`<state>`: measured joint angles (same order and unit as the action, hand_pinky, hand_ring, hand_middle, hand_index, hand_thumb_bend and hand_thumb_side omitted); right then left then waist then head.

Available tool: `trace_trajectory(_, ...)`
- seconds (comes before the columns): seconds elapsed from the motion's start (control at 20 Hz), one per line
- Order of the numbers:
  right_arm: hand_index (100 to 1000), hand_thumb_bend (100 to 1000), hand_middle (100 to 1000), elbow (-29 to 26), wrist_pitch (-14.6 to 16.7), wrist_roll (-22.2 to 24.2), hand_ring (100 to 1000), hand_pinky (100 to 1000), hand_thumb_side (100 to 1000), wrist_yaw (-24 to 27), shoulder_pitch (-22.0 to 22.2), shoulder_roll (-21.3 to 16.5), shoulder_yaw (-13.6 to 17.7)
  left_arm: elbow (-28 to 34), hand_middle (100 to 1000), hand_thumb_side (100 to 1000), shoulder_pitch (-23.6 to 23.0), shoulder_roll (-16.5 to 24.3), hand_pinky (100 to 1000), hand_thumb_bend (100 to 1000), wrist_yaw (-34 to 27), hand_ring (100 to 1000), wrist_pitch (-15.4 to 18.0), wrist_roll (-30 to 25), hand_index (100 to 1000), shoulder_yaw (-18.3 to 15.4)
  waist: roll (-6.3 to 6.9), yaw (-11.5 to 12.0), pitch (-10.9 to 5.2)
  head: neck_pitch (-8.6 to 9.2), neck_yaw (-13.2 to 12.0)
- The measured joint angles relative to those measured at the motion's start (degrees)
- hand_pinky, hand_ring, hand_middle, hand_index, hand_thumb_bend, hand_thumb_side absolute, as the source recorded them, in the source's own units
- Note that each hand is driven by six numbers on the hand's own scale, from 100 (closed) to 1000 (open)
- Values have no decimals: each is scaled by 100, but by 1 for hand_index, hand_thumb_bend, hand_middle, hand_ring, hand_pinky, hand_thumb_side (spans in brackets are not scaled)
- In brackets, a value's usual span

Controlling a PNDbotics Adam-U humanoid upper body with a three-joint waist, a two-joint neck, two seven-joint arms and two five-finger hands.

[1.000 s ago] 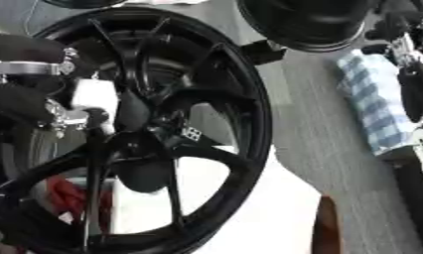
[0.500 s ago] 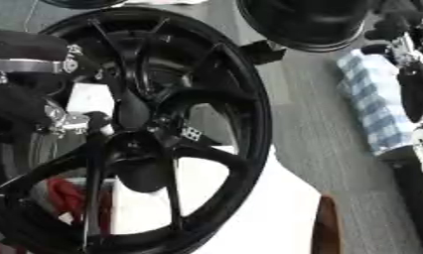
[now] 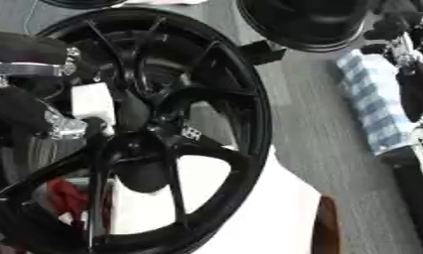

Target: Pull the pin out of the wheel hub.

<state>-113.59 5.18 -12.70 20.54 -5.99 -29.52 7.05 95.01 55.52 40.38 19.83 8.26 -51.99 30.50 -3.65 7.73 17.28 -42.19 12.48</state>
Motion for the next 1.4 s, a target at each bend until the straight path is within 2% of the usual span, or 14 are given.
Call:
trace_trajectory(0.1, 672, 255, 608, 0, 1, 0, 677, 615, 381, 4, 0, 0, 0, -5, 542, 690, -4, 0, 985, 238, 37, 680, 34, 1, 853, 0, -2, 4, -1, 0, 1)
trace_trajectory(0.35, 672, 259, 608, 0, 1, -1, 677, 616, 379, 13, 0, 0, 0, -31, 487, 676, -3, 0, 961, 180, 42, 632, 37, -2, 828, 0, -3, 8, -12, 0, 2)
trace_trajectory(0.5, 672, 259, 608, 0, 3, -2, 677, 616, 379, 21, 0, 0, 0, -28, 460, 654, -1, 0, 940, 160, 37, 610, -40, -3, 795, -2, -3, 9, -16, 0, 2)
trace_trajectory(0.6, 672, 260, 608, 0, 5, -4, 677, 616, 379, 23, 0, 0, 0, -16, 430, 631, -1, 0, 924, 113, 37, 585, -92, -4, 758, -3, -3, 9, -32, 0, 4)
trace_trajectory(0.95, 672, 263, 608, 0, 12, -14, 677, 617, 379, 30, 0, 0, 0, 28, 353, 483, 4, -1, 865, 100, -36, 507, -338, 0, 660, -7, -1, 10, -50, 0, 7)
trace_trajectory(1.2, 672, 264, 608, 0, 15, -23, 676, 617, 379, 34, 1, 0, 2, 84, 302, 292, 4, -1, 816, 100, -123, 466, -498, -7, 580, -15, 6, 20, -72, 0, 21)
trace_trajectory(1.3, 672, 264, 608, 0, 18, -28, 676, 616, 380, 35, 1, 0, 2, 114, 278, 232, 4, -1, 806, 100, -164, 455, -550, -7, 541, -36, 16, 24, -73, 0, 24)
trace_trajectory(1.4, 672, 264, 608, 0, 19, -30, 677, 616, 380, 36, 2, 0, 3, 164, 267, 212, 4, -1, 801, 100, -233, 448, -622, 3, 526, -68, 32, 35, -85, 0, 27)
